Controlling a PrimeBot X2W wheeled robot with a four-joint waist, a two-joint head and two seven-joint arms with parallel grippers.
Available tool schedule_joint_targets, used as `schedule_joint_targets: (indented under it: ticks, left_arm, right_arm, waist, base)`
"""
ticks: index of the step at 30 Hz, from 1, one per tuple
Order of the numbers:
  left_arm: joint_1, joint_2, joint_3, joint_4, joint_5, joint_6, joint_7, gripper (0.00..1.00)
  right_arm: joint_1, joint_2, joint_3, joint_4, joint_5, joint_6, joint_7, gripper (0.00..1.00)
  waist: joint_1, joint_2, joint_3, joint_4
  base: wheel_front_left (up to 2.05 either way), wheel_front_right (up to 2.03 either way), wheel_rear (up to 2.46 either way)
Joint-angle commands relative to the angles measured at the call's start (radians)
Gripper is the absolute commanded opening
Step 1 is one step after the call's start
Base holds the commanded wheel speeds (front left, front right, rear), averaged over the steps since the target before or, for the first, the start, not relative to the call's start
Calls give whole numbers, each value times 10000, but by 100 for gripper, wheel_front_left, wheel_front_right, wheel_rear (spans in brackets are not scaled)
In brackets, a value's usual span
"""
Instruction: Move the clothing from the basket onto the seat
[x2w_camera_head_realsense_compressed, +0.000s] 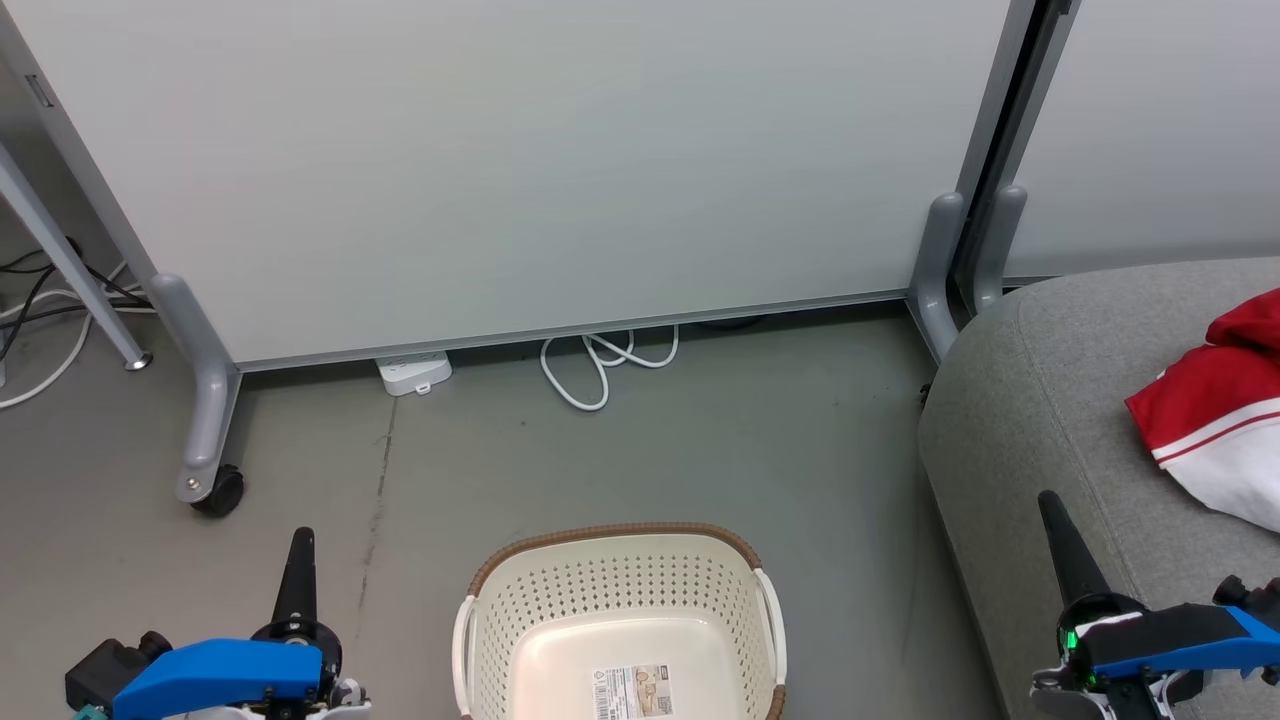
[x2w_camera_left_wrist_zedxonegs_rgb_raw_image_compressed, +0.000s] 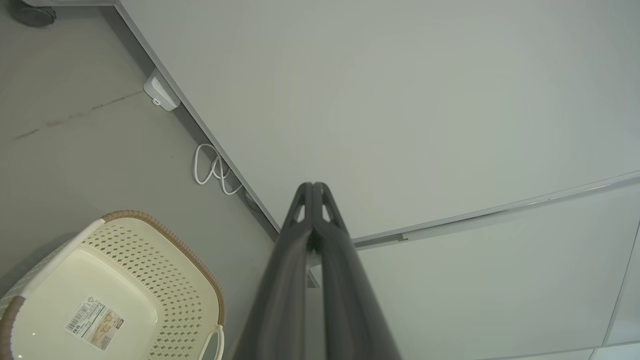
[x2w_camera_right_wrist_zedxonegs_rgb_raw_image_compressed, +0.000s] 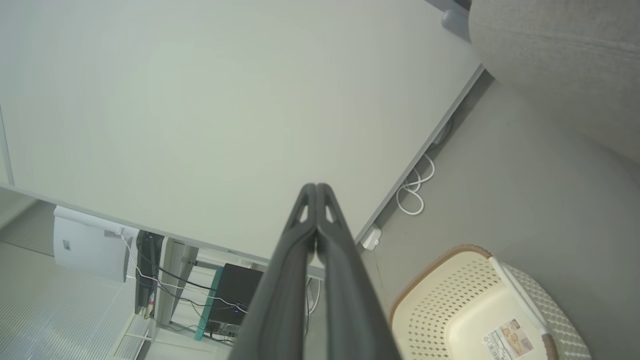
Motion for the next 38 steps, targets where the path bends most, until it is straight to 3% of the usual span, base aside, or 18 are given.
schedule_joint_targets:
  ticks: [1,38]
  left_arm:
    - [-253,5,85,-117,-177,-23,44,0]
    - [-606,3,444,-473,-3003,-35,839,0]
  right_arm:
    - [-228,-3,-24,-105,234,3,30,0]
    - [-442,6,-166,-122,3432,4,401,0]
  waist:
    - [0,-1,3,-2]
    - [0,-1,140,-131]
  base:
    - [0,0,0]
    - [0,0,0]
